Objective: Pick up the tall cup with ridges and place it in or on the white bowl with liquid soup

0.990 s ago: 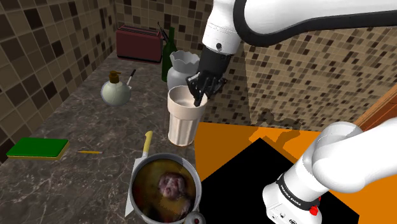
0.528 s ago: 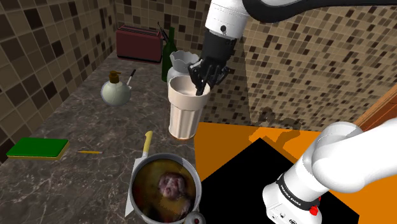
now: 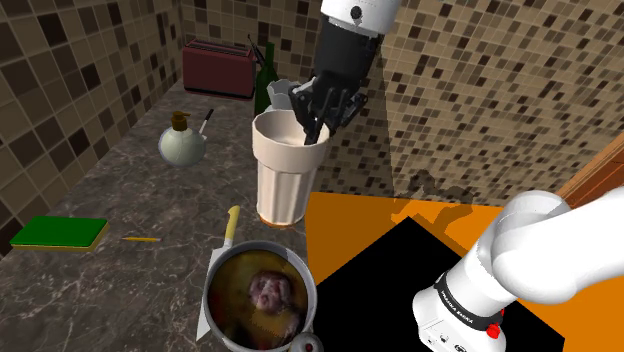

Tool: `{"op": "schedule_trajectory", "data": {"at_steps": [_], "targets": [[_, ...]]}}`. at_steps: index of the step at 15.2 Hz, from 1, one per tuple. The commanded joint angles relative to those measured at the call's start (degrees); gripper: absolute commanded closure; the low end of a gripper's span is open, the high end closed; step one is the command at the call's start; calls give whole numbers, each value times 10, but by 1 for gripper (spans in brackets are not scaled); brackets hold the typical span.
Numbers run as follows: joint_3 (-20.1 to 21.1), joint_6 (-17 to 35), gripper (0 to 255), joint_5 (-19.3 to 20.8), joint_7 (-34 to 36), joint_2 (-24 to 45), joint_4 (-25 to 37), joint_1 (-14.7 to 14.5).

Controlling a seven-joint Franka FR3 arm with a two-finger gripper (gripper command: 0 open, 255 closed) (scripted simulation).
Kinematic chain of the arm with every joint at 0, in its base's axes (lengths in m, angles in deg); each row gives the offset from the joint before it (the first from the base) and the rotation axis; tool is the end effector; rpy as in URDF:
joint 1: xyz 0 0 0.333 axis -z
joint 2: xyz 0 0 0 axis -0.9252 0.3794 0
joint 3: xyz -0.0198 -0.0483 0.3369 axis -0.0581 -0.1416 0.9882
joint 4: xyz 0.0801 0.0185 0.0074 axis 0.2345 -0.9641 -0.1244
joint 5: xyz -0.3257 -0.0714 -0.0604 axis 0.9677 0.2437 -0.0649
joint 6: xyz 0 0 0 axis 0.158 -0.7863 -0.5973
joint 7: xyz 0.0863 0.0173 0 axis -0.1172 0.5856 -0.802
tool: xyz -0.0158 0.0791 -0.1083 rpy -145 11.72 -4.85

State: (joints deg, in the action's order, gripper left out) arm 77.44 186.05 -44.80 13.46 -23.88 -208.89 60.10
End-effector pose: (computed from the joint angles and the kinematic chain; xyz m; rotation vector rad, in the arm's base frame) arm 0.2558 0.2255 0.5714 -3.0594 0.2145 -0.0469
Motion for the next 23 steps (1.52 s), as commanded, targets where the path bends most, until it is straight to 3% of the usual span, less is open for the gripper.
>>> {"op": "schedule_trajectory", "data": {"at_steps": [1, 8, 23], "targets": [[16, -13, 255, -8, 25, -5, 14, -8], [86, -57, 255, -30, 124, 7, 89, -29], [109, 53, 255, -52, 112, -5, -31, -39]]}}
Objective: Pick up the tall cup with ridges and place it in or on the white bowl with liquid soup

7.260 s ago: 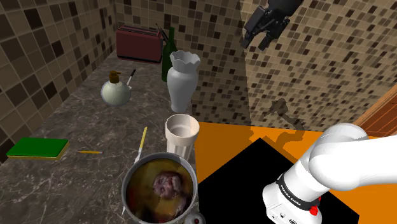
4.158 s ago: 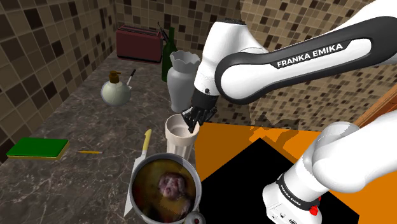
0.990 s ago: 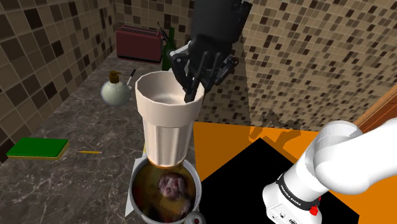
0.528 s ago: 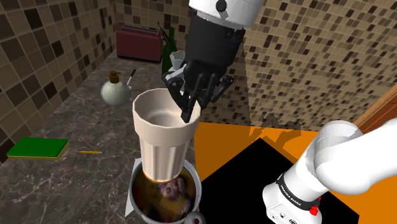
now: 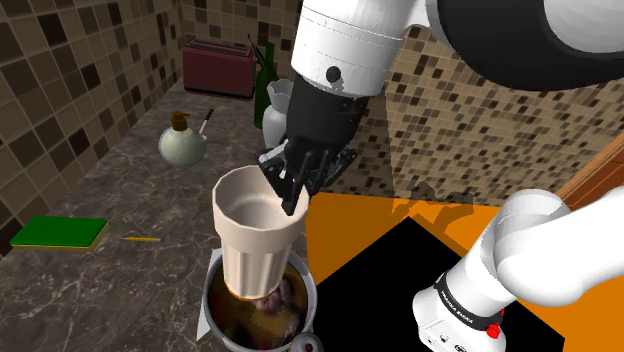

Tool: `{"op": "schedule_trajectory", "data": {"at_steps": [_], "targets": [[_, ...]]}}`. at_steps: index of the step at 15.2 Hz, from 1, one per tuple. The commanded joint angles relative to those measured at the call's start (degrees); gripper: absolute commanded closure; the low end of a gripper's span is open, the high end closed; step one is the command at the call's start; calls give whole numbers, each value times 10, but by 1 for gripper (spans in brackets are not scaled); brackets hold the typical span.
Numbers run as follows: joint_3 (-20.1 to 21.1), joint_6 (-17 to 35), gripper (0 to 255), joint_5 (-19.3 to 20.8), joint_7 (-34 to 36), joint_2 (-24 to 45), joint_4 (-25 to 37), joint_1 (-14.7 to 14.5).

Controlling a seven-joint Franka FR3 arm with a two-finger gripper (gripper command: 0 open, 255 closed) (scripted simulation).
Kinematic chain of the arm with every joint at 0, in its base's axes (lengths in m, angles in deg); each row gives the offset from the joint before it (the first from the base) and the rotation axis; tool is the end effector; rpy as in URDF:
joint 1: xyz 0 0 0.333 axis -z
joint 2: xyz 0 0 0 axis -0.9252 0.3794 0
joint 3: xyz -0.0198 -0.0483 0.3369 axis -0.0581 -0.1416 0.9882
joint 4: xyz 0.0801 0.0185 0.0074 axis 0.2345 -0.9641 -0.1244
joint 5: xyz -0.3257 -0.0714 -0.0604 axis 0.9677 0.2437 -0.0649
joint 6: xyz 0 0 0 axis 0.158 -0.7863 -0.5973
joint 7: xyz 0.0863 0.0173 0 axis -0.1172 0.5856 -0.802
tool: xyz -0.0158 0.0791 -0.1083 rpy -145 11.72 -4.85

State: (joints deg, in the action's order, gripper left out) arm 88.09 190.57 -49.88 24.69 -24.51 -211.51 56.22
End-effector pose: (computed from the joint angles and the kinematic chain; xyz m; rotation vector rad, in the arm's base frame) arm 0.1930 0.3046 0.5403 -3.0599 0.2161 -0.0450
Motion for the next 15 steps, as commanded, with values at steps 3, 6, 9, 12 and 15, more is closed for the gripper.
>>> {"op": "schedule_trajectory", "data": {"at_steps": [3, 6, 9, 12, 15], "targets": [[8, 30, 255, -5, -2, 3, -26, -1], [15, 54, 255, -9, -3, 6, -47, -3], [23, 79, 255, -14, -5, 10, -68, -4], [23, 79, 255, -14, -5, 10, -68, -4], [23, 79, 255, -14, -5, 10, -68, -4]]}}
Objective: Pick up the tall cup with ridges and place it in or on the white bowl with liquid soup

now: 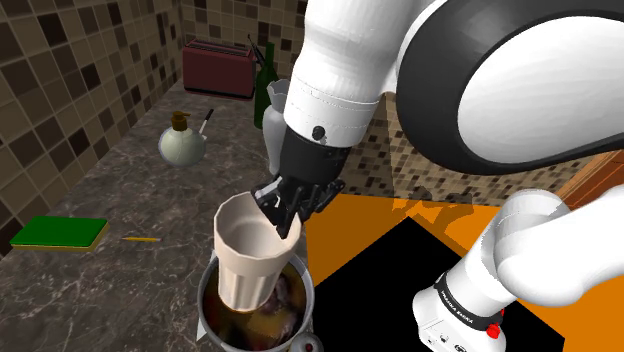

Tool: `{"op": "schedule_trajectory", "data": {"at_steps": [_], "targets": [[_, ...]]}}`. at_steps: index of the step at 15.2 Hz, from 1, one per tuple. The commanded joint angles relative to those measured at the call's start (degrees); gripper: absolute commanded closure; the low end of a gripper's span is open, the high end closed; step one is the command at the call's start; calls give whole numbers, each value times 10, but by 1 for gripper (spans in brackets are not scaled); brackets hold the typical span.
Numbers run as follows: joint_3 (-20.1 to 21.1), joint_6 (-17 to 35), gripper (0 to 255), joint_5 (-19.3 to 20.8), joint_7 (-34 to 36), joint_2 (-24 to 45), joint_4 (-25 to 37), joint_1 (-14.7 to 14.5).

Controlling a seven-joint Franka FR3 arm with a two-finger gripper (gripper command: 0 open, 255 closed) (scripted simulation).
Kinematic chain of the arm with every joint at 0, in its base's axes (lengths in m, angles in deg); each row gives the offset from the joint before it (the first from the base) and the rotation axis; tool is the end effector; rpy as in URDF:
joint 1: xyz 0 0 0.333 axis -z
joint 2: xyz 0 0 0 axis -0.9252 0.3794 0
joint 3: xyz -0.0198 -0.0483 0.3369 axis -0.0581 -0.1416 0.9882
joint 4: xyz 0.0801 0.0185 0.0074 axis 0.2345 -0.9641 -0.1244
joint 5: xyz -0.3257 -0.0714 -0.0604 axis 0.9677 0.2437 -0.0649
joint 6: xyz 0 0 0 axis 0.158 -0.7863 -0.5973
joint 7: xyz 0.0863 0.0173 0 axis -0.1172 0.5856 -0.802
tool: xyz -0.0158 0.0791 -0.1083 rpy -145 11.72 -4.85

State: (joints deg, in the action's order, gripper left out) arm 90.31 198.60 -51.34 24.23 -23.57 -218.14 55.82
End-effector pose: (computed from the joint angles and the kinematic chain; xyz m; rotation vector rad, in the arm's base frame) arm 0.1954 0.3070 0.4965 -3.0545 0.2161 -0.0521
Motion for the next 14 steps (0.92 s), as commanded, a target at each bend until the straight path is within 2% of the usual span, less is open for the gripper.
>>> {"op": "schedule_trajectory", "data": {"at_steps": [1, 2, 3, 8, 12, 14], "targets": [[0, -1, 255, 1, 0, 1, -1, 0], [0, -1, 255, 1, 0, 1, -1, 0], [0, -1, 0, 1, 0, 1, -2, 0], [0, -1, 0, 1, 0, 1, -1, 0], [-25, -76, 0, 12, 1, -15, 57, 2], [-25, -76, 0, 12, 1, -15, 57, 2]]}}
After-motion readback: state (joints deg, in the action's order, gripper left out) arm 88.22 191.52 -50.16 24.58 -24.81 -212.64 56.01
